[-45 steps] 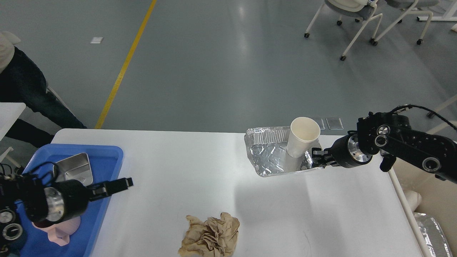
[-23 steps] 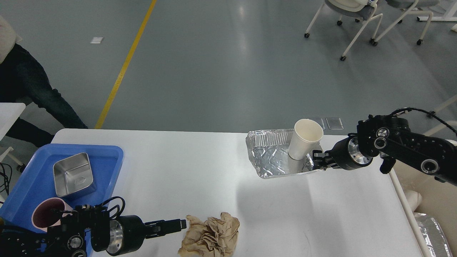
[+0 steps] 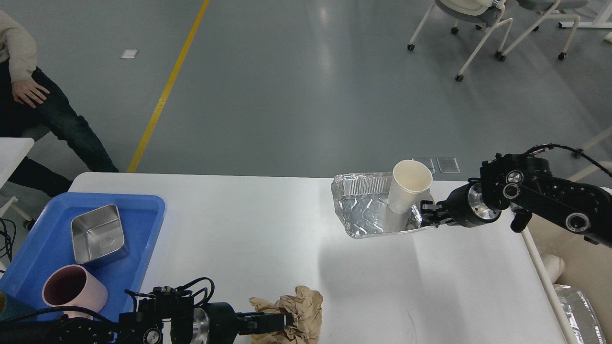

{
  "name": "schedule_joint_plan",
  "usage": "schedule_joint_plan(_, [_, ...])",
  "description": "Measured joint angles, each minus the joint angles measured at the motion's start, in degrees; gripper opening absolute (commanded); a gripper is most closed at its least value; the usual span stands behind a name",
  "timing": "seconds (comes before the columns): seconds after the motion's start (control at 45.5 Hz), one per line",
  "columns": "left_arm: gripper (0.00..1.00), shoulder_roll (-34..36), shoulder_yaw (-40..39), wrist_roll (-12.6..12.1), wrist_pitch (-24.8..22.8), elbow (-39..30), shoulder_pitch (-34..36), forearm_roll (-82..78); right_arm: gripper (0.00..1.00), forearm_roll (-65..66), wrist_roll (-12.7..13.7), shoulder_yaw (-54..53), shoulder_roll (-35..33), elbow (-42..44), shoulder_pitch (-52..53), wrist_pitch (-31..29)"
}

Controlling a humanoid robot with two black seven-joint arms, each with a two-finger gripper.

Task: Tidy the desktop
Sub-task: 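Reach the left gripper to the crumpled brown paper and grasp it, then lift the brown paper and drop it into the foil tray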

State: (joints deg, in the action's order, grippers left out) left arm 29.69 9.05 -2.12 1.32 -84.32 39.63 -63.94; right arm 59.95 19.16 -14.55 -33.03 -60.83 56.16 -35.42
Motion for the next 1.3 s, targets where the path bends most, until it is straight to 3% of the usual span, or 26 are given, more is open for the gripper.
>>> schedule_joint_plan(0.066, [0.58, -0.13, 0.29, 0.00, 0.22, 0.33, -0.11, -1.37, 0.00, 0.00, 0.00, -0.02, -0.01, 0.00, 0.00, 0.00])
schedule_joint_plan(0.132, [0.24, -0.20, 0.44, 0.00, 0.36, 0.44, -0.15, -2.02, 0.00, 0.00, 0.00, -0.03, -0.01, 0.00, 0.00, 0.00])
schedule_joint_plan(0.264, [0.00, -0.34, 1.45, 0.01, 0.42, 0.75, -0.08, -2.31, 0.00, 0.00, -0.04, -0.04, 0.18, 0.00, 0.00, 0.00])
schedule_joint_plan(0.484, [0.00, -0.13, 1.83, 0.08, 0.44, 1.70, 0.42, -2.45, 0.00, 0.00, -0.09, -0.04, 0.25, 0.00, 0.00, 0.00])
schedule_joint_plan(0.682, [0.00, 1.50, 1.29, 1.64, 0.44, 0.35, 0.83, -2.57, 0.00, 0.00, -0.08, -0.04, 0.28, 0.00, 0.00, 0.00])
schedule_joint_plan(0.88, [0.00, 8.02, 1.22, 2.74, 0.35, -4.83, 0.97, -2.91, 0.00, 0.00, -0.04, -0.04, 0.32, 0.01, 0.00, 0.00])
schedule_joint_plan(1.1, [0.00, 18.45, -0.36, 10.84, -0.23, -12.93, 3.57, -3.07, 0.00, 0.08, -0.03, -0.04, 0.42, 0.08, 0.00, 0.00])
schedule_joint_plan(1.298, [0.00, 25.08, -3.55, 16.45, -3.02, -16.47, 11.13, -3.09, 0.00, 0.08, 0.00, -0.04, 0.51, 0.02, 0.29, 0.00])
